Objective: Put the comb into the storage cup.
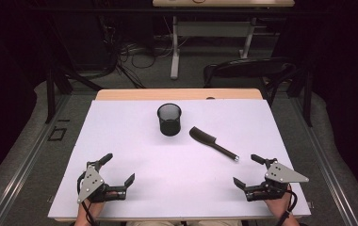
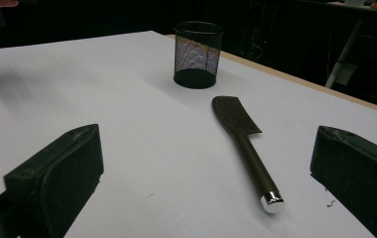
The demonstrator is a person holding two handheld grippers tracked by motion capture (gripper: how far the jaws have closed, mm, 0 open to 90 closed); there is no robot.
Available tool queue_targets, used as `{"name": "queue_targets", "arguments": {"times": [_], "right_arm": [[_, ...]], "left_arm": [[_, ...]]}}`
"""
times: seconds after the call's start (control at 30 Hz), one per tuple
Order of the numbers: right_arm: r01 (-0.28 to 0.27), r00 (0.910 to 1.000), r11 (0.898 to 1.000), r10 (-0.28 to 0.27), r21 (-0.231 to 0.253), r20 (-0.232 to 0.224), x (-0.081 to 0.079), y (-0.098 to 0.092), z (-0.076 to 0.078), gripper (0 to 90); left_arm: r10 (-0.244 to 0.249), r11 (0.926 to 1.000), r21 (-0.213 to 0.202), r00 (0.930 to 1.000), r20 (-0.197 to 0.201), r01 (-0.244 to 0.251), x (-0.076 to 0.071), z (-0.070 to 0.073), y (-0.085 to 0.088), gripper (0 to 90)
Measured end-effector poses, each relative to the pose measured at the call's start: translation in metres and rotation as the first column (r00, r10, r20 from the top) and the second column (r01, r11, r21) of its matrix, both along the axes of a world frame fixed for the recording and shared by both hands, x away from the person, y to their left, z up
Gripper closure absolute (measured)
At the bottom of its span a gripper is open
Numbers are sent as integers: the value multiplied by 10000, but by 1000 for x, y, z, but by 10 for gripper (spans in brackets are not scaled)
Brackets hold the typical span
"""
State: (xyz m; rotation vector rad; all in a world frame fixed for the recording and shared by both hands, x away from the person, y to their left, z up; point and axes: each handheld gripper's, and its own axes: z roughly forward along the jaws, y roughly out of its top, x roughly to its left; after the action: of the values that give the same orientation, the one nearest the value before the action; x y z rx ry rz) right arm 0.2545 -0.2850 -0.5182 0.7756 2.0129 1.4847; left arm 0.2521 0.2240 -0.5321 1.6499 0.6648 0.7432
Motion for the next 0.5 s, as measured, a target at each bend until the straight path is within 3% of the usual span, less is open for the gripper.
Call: {"name": "queue_targets", "arguments": {"times": [0.5], "right_arm": [[89, 9996, 9994, -98, -325, -263, 9, 4, 5, 0]], "left_arm": [[-44, 10000, 60, 10000, -24, 44, 0, 0, -1, 0]]}}
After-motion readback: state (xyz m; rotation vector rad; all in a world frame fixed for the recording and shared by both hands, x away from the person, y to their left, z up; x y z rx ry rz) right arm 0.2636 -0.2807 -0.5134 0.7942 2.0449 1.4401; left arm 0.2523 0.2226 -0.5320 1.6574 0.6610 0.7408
